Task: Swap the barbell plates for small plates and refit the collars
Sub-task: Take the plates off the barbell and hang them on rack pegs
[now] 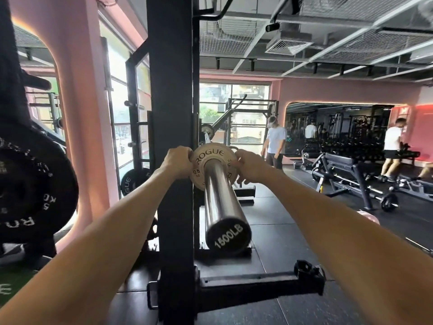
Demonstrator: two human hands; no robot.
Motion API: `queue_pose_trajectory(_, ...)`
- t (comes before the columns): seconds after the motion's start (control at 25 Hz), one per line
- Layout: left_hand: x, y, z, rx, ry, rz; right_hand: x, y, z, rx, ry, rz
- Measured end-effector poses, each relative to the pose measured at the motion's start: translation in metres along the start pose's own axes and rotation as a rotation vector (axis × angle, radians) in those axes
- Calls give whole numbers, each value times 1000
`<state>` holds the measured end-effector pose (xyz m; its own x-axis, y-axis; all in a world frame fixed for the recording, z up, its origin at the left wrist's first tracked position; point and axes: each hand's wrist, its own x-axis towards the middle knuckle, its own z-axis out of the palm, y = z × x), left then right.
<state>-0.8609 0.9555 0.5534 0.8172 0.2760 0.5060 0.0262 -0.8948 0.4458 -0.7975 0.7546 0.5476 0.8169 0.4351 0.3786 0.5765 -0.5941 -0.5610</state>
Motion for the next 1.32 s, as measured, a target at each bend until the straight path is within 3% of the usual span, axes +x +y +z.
queue_pose_trajectory(0.48, -200, 64, -97, 17, 11, 39, -206, -72, -49, 60, -31, -43)
queue_pose_trajectory(0.8, -287, 87, -163, 1, 20, 42, -299, -126, -73, 80, -52, -82)
queue_pose_trajectory(1.04, -319, 48, -233, 127, 60, 31, -319, -198, -47, 144, -109, -133)
queue_pose_trajectory(1.32, -366, -64, -344, 218, 118, 4, -319, -327, 44, 156, -151, -206)
